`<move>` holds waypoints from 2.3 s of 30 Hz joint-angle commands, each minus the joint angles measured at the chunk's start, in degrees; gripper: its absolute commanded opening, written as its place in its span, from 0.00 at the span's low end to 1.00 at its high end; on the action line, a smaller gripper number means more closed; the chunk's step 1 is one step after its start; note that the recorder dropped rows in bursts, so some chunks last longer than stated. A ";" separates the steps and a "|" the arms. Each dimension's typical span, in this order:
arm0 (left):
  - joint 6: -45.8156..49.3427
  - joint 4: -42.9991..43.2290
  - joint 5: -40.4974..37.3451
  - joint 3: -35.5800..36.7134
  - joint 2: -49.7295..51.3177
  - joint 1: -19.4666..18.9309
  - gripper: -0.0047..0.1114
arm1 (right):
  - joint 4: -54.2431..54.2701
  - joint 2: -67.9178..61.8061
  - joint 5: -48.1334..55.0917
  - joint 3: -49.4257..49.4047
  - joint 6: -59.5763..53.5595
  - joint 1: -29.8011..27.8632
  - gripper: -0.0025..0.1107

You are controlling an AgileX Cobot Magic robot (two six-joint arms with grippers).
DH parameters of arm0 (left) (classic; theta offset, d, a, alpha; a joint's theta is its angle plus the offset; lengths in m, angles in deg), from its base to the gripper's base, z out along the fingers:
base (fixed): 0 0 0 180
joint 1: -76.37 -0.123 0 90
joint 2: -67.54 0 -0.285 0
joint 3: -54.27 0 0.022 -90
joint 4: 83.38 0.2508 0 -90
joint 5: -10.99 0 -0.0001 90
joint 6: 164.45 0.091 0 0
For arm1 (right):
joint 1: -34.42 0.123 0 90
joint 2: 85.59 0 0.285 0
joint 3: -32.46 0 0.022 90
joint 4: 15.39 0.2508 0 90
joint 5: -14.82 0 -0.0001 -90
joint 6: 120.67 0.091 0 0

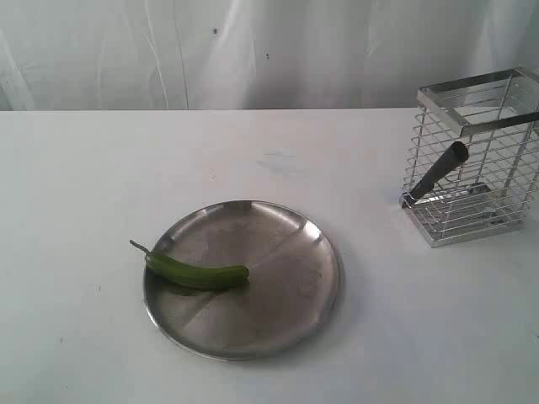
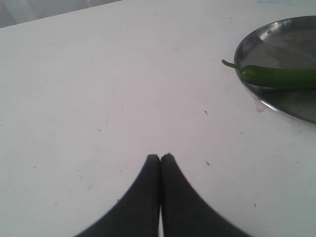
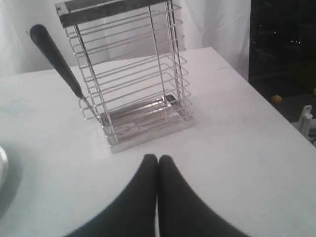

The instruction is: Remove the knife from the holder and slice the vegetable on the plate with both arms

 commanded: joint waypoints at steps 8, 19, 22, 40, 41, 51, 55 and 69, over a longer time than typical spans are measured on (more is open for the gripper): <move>0.03 -0.48 0.26 0.21 -0.31 -0.11 0.04 | 13.20 0.13 -27.08 0.10 26.60 0.10 0.02; 0.03 -0.48 0.26 0.21 -0.31 -0.11 0.04 | -1.88 0.13 -79.84 16.95 60.74 0.10 0.02; 0.03 -0.48 0.26 0.21 -0.31 -0.11 0.04 | -29.28 0.13 -57.36 26.90 48.35 0.10 0.02; 0.03 -0.48 0.26 0.21 -0.31 -0.11 0.04 | -92.73 -25.19 -40.40 15.93 98.02 0.10 0.02; 0.03 -0.48 0.26 0.21 -0.31 -0.11 0.04 | -92.73 -27.42 -35.75 15.28 98.28 0.10 0.02; 0.03 -0.48 0.26 0.21 -0.31 -0.11 0.04 | -92.57 -46.48 -22.07 9.57 104.50 0.10 0.02; 0.03 -0.48 0.26 0.21 -0.31 -0.11 0.04 | -92.04 -50.43 -22.79 8.59 104.50 0.10 0.02; 0.03 -0.48 0.26 0.21 -0.31 -0.11 0.04 | -92.73 -51.29 -75.75 18.36 102.25 0.10 0.02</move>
